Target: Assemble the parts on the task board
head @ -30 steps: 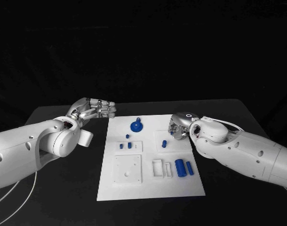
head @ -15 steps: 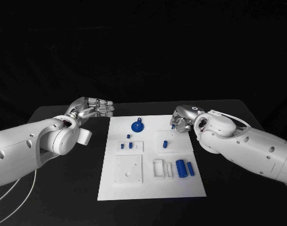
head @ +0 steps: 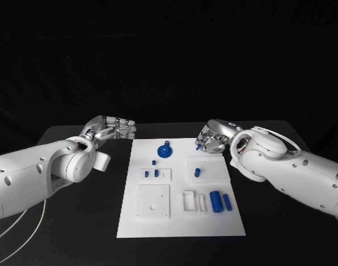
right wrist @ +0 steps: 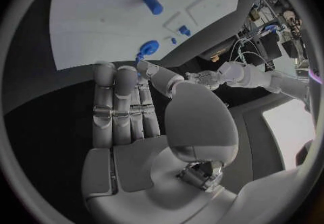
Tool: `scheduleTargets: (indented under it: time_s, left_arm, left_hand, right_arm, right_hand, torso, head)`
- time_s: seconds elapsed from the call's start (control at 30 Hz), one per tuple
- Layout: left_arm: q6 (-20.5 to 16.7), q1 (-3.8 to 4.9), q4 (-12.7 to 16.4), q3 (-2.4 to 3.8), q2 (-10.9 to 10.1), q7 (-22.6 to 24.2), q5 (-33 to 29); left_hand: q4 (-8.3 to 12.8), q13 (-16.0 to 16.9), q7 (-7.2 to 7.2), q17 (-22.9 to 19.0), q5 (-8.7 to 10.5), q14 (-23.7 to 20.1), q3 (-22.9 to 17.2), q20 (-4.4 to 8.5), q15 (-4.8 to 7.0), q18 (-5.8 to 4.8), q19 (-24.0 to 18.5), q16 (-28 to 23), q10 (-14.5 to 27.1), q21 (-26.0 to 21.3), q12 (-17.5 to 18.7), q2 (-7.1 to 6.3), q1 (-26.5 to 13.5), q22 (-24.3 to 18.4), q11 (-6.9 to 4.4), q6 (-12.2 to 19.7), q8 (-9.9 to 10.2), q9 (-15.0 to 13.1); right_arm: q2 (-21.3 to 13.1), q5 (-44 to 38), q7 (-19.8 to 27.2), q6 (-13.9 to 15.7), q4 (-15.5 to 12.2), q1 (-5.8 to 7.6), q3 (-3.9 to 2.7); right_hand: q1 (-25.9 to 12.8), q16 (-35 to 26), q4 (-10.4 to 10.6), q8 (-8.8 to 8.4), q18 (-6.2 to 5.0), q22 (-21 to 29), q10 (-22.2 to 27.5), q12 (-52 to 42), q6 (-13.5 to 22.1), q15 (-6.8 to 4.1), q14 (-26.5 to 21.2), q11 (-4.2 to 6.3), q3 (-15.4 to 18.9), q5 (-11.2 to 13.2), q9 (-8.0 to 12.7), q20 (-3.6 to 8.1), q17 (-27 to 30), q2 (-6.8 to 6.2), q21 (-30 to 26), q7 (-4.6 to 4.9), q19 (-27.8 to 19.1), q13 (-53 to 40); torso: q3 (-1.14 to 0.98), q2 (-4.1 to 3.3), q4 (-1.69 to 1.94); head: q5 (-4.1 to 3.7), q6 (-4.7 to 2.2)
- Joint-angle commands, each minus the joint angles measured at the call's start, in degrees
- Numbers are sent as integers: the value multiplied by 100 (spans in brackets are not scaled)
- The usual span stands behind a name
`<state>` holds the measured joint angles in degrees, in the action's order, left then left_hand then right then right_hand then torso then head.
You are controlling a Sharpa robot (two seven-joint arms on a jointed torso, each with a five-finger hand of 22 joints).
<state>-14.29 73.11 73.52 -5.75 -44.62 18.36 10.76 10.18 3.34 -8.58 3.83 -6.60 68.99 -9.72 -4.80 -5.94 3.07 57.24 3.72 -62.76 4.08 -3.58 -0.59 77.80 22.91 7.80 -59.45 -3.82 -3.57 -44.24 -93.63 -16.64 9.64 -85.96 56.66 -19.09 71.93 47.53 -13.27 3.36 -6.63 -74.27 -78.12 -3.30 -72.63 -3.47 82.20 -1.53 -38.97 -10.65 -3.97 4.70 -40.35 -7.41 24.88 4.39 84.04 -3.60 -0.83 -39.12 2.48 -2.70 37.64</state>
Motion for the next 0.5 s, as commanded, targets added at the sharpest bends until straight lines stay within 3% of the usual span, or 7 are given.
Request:
scheduleTargets:
  time_s: [0.03,0.1,0.2,0.3,0.4,0.5]
  left_arm:
    - [-9,8,59,6,20,101,-7]
    - [-83,8,109,5,21,132,62]
    - [-173,8,193,4,25,180,129]
    - [-246,7,263,4,33,218,139]
    - [-301,7,299,3,56,236,75]
    - [-379,7,314,2,80,255,33]
  left_hand:
    - [9,-4,19,6,-28,31,32,-7,4,-42,39,-17,53,18,14,31,9,-7,3,29,13,0]
    - [8,-4,17,5,-27,31,32,-6,5,-41,41,-18,49,20,14,33,9,-17,2,33,15,1]
    - [10,-3,18,5,-35,27,29,-6,5,-41,44,-19,45,22,13,34,15,-21,1,30,13,0]
    - [5,-3,22,4,-34,20,30,-8,2,-42,41,-18,30,21,12,29,14,-30,-3,18,12,0]
    - [-1,-4,26,4,-37,14,25,-8,1,-42,42,-18,25,22,14,32,13,-38,-4,4,10,-1]
    - [-1,-4,26,4,-37,14,25,-8,1,-42,42,-18,25,22,14,32,13,-38,-4,4,10,-1]
  right_arm:
    - [51,66,133,-9,-196,-10,11]
    - [89,-106,143,-8,-338,-22,48]
    - [151,-331,148,-25,-515,-31,166]
    - [239,-525,150,-67,-634,-36,337]
    - [358,-676,162,-133,-702,-39,521]
    - [463,-815,164,-160,-737,-47,655]
  right_hand:
    - [-19,-23,11,28,-108,-10,-27,-17,-30,-44,-14,20,33,-25,-2,39,-9,31,-2,4,226,-1]
    - [-19,-26,8,28,-110,-14,-21,-16,-29,-42,-17,18,43,-29,-2,36,-12,35,-3,5,225,-1]
    - [-18,-28,4,29,-110,-18,-27,-17,-35,-42,-15,20,51,-9,-3,34,-14,40,-4,3,226,-1]
    - [-15,-29,-5,28,-112,-23,-27,-16,-37,-40,-14,21,53,28,-2,32,-18,50,-8,3,229,-1]
    - [-15,-31,-9,27,-112,-22,-26,-17,-35,-39,-14,20,51,53,-2,30,-19,52,-20,3,228,-1]
    - [-17,-32,-12,28,-110,-27,-23,-16,-36,-39,-14,19,49,45,-2,30,-20,52,-8,4,230,-1]
  torso:
    - [8,1,14]
    - [13,8,16]
    - [15,10,19]
    - [18,9,15]
    - [16,9,11]
    - [11,6,21]
  head:
    - [75,-12]
    - [121,-16]
    - [190,8]
    - [298,41]
    - [361,57]
    - [406,78]
